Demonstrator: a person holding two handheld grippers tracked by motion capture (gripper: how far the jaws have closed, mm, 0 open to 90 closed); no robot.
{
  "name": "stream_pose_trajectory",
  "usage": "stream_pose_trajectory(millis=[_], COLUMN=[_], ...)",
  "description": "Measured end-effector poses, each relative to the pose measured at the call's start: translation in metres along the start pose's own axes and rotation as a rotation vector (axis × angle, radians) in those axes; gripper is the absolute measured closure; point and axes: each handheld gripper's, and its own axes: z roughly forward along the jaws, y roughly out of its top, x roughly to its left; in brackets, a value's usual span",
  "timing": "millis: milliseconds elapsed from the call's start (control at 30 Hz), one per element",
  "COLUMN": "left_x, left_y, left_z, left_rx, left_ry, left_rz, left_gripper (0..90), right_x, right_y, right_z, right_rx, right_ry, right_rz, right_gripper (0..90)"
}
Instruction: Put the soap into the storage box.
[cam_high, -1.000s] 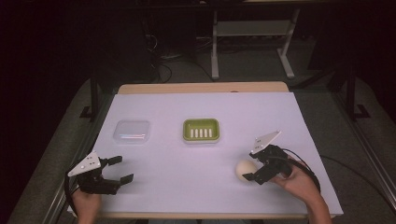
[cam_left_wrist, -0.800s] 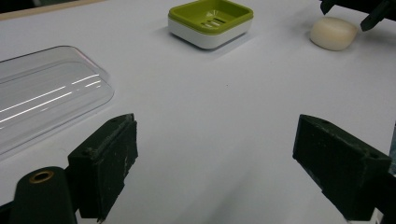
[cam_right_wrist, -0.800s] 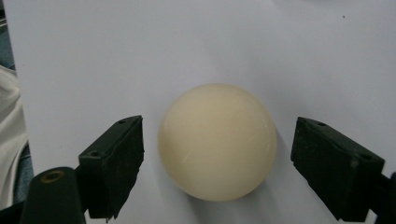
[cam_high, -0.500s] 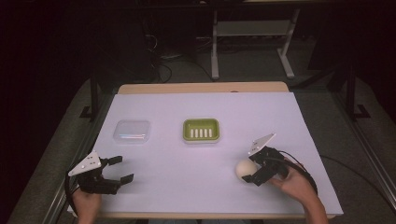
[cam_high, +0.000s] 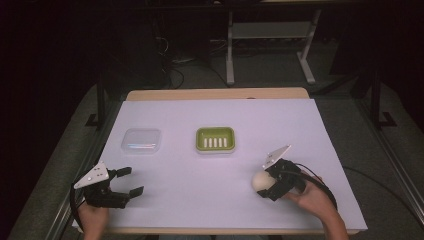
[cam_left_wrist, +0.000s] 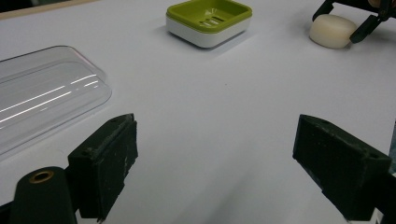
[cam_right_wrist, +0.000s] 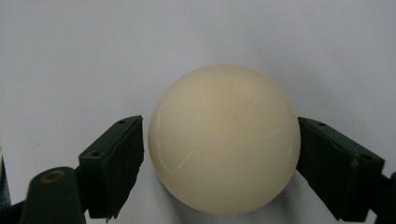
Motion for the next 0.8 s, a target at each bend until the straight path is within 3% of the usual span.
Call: stream_pose_trajectory(millis=[800], left_x=[0.0004], left_y=[0.0], left_z=[0.0001], left_rx=[0.004], left_ry=[-0.001], left_rz=[0.002], left_gripper=[13.3], right_x=[0.0022], right_y=[0.0024], right_z=[0.0075], right_rx=[0.03], right_ry=[-0.028], right_rz=[-0.019], right_gripper=[19.5])
